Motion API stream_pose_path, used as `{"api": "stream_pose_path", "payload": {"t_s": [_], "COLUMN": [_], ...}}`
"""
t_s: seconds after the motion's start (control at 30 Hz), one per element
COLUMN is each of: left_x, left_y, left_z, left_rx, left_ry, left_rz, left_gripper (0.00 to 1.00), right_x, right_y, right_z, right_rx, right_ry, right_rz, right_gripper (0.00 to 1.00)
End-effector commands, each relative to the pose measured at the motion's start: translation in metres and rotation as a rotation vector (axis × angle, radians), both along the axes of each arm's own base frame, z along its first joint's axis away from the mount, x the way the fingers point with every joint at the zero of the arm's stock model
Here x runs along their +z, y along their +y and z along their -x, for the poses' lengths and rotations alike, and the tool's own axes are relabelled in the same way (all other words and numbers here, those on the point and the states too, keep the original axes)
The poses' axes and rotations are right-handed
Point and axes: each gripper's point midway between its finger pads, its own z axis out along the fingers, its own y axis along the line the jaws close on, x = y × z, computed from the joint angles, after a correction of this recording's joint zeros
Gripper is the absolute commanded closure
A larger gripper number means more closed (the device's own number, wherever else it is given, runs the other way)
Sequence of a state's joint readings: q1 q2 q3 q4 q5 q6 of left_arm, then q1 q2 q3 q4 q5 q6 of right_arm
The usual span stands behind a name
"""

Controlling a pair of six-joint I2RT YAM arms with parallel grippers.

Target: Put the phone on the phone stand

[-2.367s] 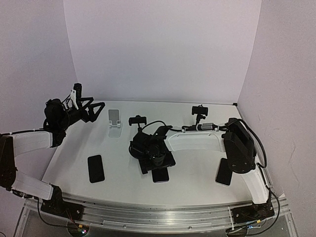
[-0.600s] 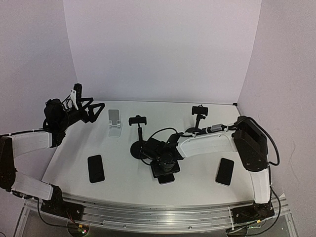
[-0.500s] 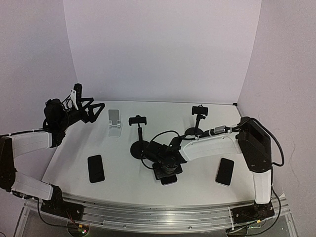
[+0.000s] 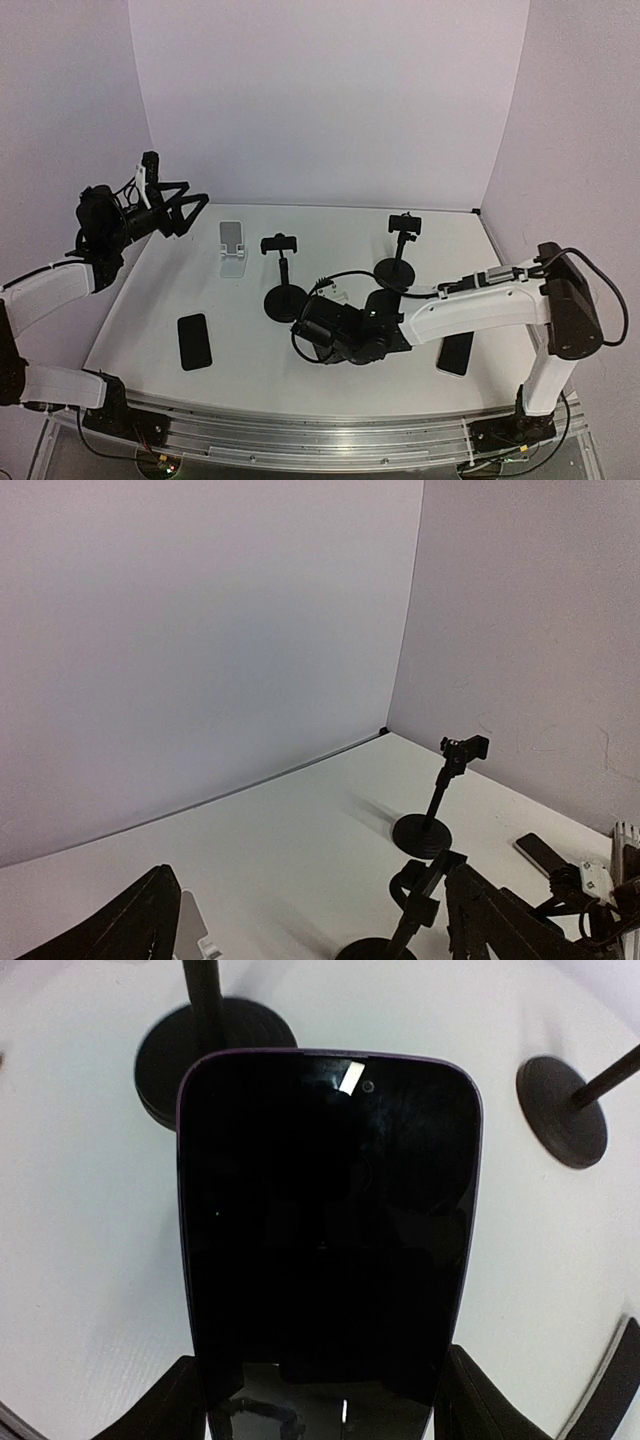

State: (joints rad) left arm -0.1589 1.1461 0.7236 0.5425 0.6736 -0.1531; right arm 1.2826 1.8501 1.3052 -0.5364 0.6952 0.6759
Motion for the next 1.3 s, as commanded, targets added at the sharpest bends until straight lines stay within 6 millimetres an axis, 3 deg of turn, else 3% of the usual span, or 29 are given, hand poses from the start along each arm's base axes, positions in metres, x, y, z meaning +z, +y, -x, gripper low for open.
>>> {"api": "stream_pose_path", "payload": {"t_s": [0.0, 0.13, 0.23, 0.3, 0.43, 0.7, 0.9, 1.0, 1.13, 1.27], "left_x": [0.054, 0.073, 0.087, 0.094, 0.088, 0.072, 0.061, 0.057, 0.055, 0.048], "left_y": [-0.018, -0.044, -0.071, -0.090, -0.104, -0.125, -0.129, -0.128, -0.129, -0.131], "left_z": [0.008, 0.017, 0.039, 0.054, 0.052, 0.063, 0.061, 0.058, 0.060, 0.059], "left_rx": [-0.148, -0.298, -0.411, -0.475, -0.529, -0.609, -0.605, -0.589, -0.607, -0.625], "left_ry": [0.022, 0.100, 0.089, 0.052, 0.119, 0.125, 0.155, 0.171, 0.175, 0.217], "left_rz": [0.040, 0.028, -0.014, -0.061, -0.116, -0.239, -0.305, -0.317, -0.317, -0.326], "left_gripper": [0.12, 0.13, 0.14, 0.13, 0.11, 0.11, 0.14, 0.26, 0.53, 0.58], "right_x": [0.107, 0.161, 0.194, 0.212, 0.235, 0.251, 0.251, 0.252, 0.254, 0.257], "right_y": [0.016, 0.032, 0.049, 0.061, 0.082, 0.112, 0.118, 0.119, 0.121, 0.121], "right_z": [-0.023, -0.030, -0.034, -0.036, -0.038, -0.046, -0.051, -0.052, -0.052, -0.052], "right_rx": [-0.033, -0.006, 0.037, 0.071, 0.129, 0.168, 0.148, 0.144, 0.151, 0.145], "right_ry": [-0.267, -0.374, -0.445, -0.487, -0.551, -0.636, -0.664, -0.670, -0.677, -0.688], "right_rz": [-0.145, -0.186, -0.230, -0.258, -0.310, -0.318, -0.290, -0.289, -0.296, -0.303], "right_gripper": [0.62, 0.62, 0.62, 0.62, 0.62, 0.62, 0.63, 0.63, 0.63, 0.63]}}
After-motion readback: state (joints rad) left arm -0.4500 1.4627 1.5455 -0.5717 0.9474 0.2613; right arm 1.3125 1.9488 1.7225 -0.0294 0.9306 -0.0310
